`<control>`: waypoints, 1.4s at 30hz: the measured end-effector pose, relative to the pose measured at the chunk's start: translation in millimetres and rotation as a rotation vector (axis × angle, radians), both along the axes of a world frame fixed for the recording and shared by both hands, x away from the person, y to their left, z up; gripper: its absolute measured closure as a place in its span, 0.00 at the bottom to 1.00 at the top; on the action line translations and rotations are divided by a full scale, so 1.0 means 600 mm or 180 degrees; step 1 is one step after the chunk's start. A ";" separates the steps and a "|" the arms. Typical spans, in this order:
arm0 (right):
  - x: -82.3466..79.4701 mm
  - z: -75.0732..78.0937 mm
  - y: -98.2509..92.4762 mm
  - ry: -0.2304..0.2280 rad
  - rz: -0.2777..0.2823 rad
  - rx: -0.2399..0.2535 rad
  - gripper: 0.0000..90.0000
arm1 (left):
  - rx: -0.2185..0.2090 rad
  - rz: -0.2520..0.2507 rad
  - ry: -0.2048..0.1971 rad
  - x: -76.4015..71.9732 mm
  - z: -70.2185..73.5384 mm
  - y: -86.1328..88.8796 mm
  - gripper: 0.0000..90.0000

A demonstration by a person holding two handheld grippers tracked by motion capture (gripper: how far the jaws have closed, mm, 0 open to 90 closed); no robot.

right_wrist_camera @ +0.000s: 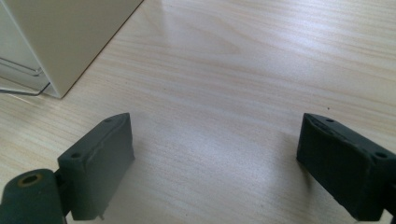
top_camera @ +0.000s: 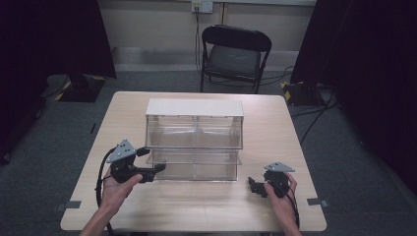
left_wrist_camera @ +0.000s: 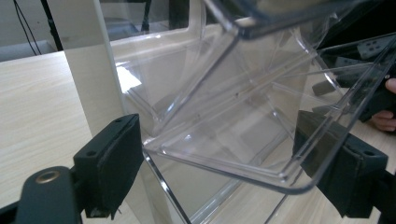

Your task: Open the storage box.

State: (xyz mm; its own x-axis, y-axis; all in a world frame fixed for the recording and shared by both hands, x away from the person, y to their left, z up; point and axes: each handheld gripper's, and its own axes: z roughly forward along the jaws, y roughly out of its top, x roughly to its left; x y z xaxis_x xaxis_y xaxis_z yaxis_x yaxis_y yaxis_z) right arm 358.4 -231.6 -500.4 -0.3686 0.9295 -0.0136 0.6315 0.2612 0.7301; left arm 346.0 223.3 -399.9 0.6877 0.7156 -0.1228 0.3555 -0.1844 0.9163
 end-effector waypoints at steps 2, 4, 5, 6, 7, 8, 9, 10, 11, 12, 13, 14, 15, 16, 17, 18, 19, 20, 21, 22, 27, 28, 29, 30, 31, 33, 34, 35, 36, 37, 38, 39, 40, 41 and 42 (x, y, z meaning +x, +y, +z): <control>0.000 0.000 0.000 0.0000 0.0000 -0.0002 0.11 | 0.0010 -0.0007 0.0010 0.001 0.002 0.000 0.17; 0.000 0.000 0.000 0.0000 0.0000 -0.0001 0.11 | 0.0003 0.0007 0.0018 0.000 0.004 0.000 0.17; 0.000 0.000 0.000 0.0000 0.0000 -0.0001 0.11 | -0.0010 0.0003 0.0025 0.001 0.004 -0.001 0.17; 0.000 0.000 0.000 0.0001 0.0001 -0.0001 0.11 | 0.0011 -0.0007 0.0025 0.001 0.004 -0.001 0.17; 0.000 0.000 0.000 -0.0001 0.0001 -0.0002 0.11 | 0.0027 0.0004 0.0022 0.000 0.005 -0.003 0.17; 0.000 0.000 0.000 -0.0001 0.0001 -0.0002 0.11 | 0.0029 0.0003 0.0008 0.000 0.006 -0.003 0.17; 0.000 0.000 0.000 0.0000 0.0000 -0.0001 0.11 | 0.0008 -0.0004 0.0004 0.000 0.007 -0.003 0.17; 0.000 0.000 0.000 0.0000 0.0000 -0.0002 0.11 | -0.0018 -0.0005 0.0007 -0.001 0.008 -0.004 0.17; 0.000 0.000 0.000 0.0000 0.0000 -0.0001 0.11 | -0.0003 -0.0022 -0.0011 0.000 0.009 -0.003 0.17; 0.000 0.000 0.000 0.0000 0.0000 -0.0001 0.11 | -0.0003 -0.0022 -0.0011 0.000 0.009 -0.003 0.17; 0.000 0.000 0.000 0.0000 0.0000 -0.0001 0.11 | -0.0016 -0.0007 -0.0006 0.000 0.011 -0.004 0.17; 0.000 0.000 0.000 0.0000 0.0000 -0.0001 0.11 | -0.0041 -0.0002 -0.0004 0.001 0.012 -0.004 0.17; 0.000 0.000 0.000 0.0000 0.0000 -0.0001 0.11 | -0.0078 0.0000 -0.0003 0.002 0.013 -0.004 0.17; 0.000 0.000 0.000 0.0000 0.0001 -0.0001 0.11 | -0.0078 0.0000 -0.0003 0.002 0.013 -0.004 0.17; 0.000 0.000 0.000 0.0000 0.0001 -0.0001 0.11 | -0.0175 0.0013 0.0014 0.004 0.015 -0.002 0.17; 0.000 0.000 0.000 0.0000 0.0000 0.0000 0.11 | -0.0189 0.0014 -0.0008 0.005 0.016 -0.002 0.16; 0.000 0.000 0.000 0.0000 0.0000 -0.0002 0.11 | -0.0192 0.0021 -0.0001 0.006 0.017 -0.003 0.16; 0.000 0.000 0.000 0.0000 0.0001 -0.0002 0.11 | -0.0190 0.0011 0.0005 0.006 0.018 -0.003 0.16; 0.000 0.000 0.000 0.0000 0.0001 -0.0001 0.11 | -0.0203 0.0009 -0.0003 0.007 0.018 -0.003 0.15; 0.000 0.000 0.000 0.0001 0.0000 -0.0001 0.11 | -0.0201 0.0015 0.0007 0.007 0.018 -0.002 0.16; 0.000 0.000 0.000 0.0000 0.0001 -0.0002 0.11 | -0.0229 0.0016 0.0024 0.010 0.018 -0.004 0.14; 0.000 0.000 0.000 0.0000 0.0002 -0.0002 0.11 | -0.0229 0.0016 0.0024 0.010 0.018 -0.004 0.14; 0.000 0.000 0.000 0.0000 0.0002 -0.0002 0.11 | -0.0231 0.0030 0.0033 0.010 0.018 -0.005 0.14; 0.000 0.000 0.000 0.0000 0.0002 -0.0002 0.11 | -0.0224 0.0036 0.0034 0.010 0.018 -0.005 0.14; 0.000 0.000 0.000 -0.0002 0.0004 -0.0004 0.11 | -0.0222 0.0037 0.0034 0.010 0.019 -0.004 0.14; 0.000 0.000 0.000 -0.0001 0.0004 -0.0004 0.11 | -0.0252 0.0032 0.0040 0.011 0.020 -0.003 0.14; 0.000 0.000 0.000 -0.0002 0.0005 -0.0005 0.11 | -0.0242 0.0037 0.0046 0.012 0.020 -0.002 0.14; 0.001 0.000 0.000 -0.0002 0.0005 -0.0005 0.11 | -0.0233 0.0032 0.0045 0.012 0.020 -0.002 0.13; 0.001 0.000 0.000 -0.0002 0.0006 -0.0005 0.11 | -0.0245 0.0032 0.0056 0.013 0.019 -0.002 0.13; 0.001 0.000 0.000 -0.0002 0.0006 -0.0006 0.11 | -0.0249 0.0032 0.0063 0.013 0.020 -0.002 0.13; 0.001 0.000 0.000 -0.0002 0.0006 -0.0006 0.11 | -0.0248 0.0030 0.0064 0.014 0.020 -0.003 0.12; 0.001 0.000 0.000 -0.0002 0.0005 -0.0005 0.11 | -0.0243 0.0031 0.0068 0.014 0.021 -0.003 0.12; 0.000 0.000 0.000 -0.0001 0.0004 -0.0004 0.11 | -0.0227 0.0021 0.0059 0.015 0.022 -0.003 0.12; 0.001 0.000 0.000 -0.0002 0.0006 -0.0005 0.11 | -0.0221 0.0020 0.0059 0.015 0.022 -0.003 0.12; 0.001 0.000 0.000 -0.0002 0.0005 -0.0005 0.11 | -0.0235 0.0010 0.0066 0.015 0.021 -0.004 0.12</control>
State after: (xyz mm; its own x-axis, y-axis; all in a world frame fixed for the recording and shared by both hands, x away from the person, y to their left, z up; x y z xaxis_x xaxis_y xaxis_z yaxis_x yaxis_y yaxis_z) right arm 358.7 -231.6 -500.5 -0.3701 0.9289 -0.0155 0.6306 0.2634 0.7300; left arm 355.2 220.8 -387.0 0.6822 0.7062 -0.1894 0.3749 -0.1154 0.9198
